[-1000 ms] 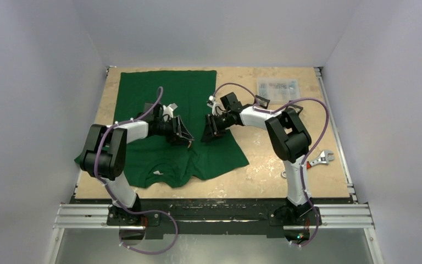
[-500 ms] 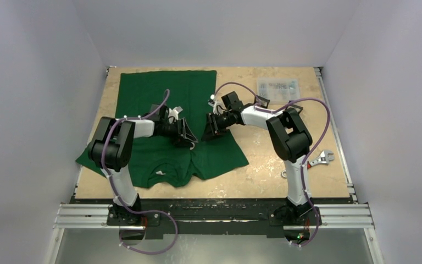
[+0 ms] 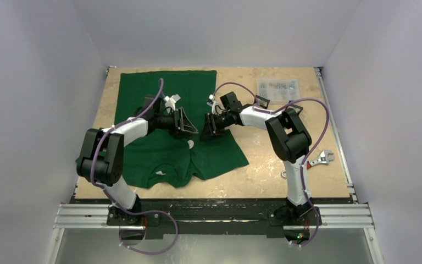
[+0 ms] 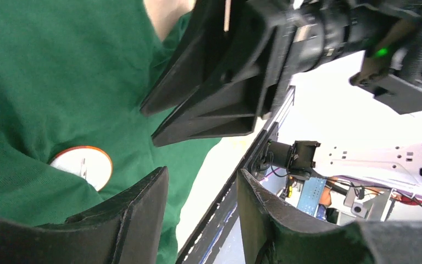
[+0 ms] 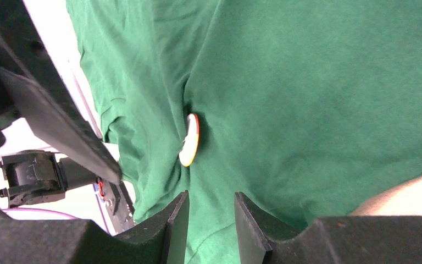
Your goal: Remove the brooch from the garment
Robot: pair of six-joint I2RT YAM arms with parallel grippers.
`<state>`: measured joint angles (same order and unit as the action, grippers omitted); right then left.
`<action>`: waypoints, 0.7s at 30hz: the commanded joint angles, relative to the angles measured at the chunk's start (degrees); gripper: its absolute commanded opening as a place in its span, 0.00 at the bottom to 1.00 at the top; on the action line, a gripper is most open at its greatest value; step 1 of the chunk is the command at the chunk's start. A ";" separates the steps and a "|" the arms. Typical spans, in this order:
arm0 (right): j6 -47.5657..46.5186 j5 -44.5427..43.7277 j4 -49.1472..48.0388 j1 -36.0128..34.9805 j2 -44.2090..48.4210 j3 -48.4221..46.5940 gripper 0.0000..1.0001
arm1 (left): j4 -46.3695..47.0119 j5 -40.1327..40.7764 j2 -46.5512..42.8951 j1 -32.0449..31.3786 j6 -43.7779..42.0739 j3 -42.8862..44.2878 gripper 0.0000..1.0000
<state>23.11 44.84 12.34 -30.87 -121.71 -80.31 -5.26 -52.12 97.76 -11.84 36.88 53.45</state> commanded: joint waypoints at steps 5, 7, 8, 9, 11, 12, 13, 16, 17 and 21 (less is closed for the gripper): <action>1.89 1.75 -2.71 -2.28 -0.18 -3.35 0.40 | -4.68 0.60 -4.03 5.24 -1.88 -1.00 0.44; 2.02 1.68 -2.84 -2.81 -1.13 -4.17 0.39 | -7.42 2.15 -3.64 6.49 -3.83 -1.32 0.41; 2.03 1.59 -2.85 -3.07 -1.75 -4.64 0.40 | -8.94 2.93 -3.44 6.76 -5.35 -1.25 0.40; 2.10 1.61 -2.80 -3.27 -2.38 -5.12 0.39 | -10.15 3.40 -3.37 6.94 -6.52 -1.17 0.39; 2.49 1.82 -2.78 -3.69 -3.60 -5.97 0.39 | -10.75 3.43 -3.29 7.00 -7.42 -1.33 0.38; 2.59 1.83 -2.65 -3.77 -4.08 -6.41 0.39 | -10.88 3.38 -3.13 7.00 -7.64 -1.34 0.38; 2.74 2.06 -2.57 -3.83 -4.57 -6.70 0.39 | -10.90 3.34 -3.04 7.00 -7.70 -1.32 0.38; 4.16 3.40 -3.19 -3.80 -5.35 -6.66 0.39 | -10.85 3.47 -2.68 7.00 -7.90 -1.23 0.38; 4.21 3.48 -3.18 -3.83 -5.39 -6.53 0.39 | -10.75 3.52 -2.59 6.98 -7.88 -1.20 0.38; 4.95 4.01 -3.59 -3.85 -5.41 -5.98 0.38 | -10.54 3.51 -1.98 7.00 -7.96 -0.98 0.38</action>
<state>26.79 47.05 10.48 -34.61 -127.90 -85.27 -15.84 -48.64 95.15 -4.93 30.55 52.49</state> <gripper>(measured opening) 0.392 0.377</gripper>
